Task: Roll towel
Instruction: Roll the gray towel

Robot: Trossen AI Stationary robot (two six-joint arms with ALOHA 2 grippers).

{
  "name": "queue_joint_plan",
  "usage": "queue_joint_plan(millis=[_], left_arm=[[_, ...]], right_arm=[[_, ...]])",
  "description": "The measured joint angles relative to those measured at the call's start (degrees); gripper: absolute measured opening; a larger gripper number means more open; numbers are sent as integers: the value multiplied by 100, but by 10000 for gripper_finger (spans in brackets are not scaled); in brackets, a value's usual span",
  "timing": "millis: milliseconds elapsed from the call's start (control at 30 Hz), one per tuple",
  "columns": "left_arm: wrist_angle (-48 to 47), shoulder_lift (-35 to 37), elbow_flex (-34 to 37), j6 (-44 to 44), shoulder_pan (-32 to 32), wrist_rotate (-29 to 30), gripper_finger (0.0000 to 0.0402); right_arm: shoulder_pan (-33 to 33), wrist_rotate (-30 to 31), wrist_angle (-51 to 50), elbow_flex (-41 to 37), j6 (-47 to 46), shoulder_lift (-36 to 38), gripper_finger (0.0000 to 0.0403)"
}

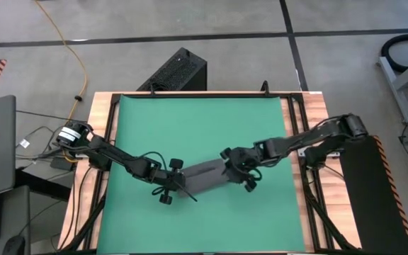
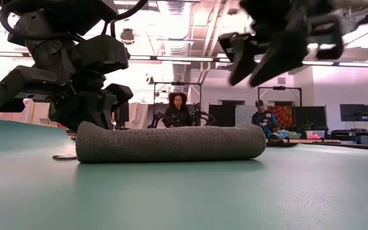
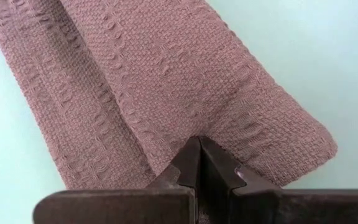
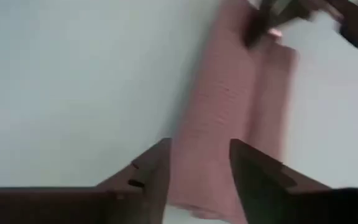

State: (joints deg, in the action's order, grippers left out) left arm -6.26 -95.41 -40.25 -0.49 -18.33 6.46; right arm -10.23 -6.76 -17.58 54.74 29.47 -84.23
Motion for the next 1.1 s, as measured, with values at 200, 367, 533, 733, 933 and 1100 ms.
queue_joint_plan(millis=[200, 367, 533, 733, 933, 1100], left_arm=[[2, 2, 0, -9, 0, 3, 0], [2, 1, 0, -13, 0, 6, 0], [2, 2, 0, -63, 0, 7, 0], [2, 2, 0, -63, 0, 15, 0], [2, 1, 0, -63, 0, 2, 0], [4, 1, 0, -69, 0, 1, 0]], right_arm=[[-110, 817, 194, 7, 82, -456, 233], [-196, 871, 229, 7, 39, -824, 237], [-192, 1168, 129, 9, -67, -1177, 237], [-157, 1719, 88, 30, -349, -1564, 237], [-285, 1776, 0, 44, -378, -1914, 237], [-486, 2198, -101, 50, -799, -2080, 203]])
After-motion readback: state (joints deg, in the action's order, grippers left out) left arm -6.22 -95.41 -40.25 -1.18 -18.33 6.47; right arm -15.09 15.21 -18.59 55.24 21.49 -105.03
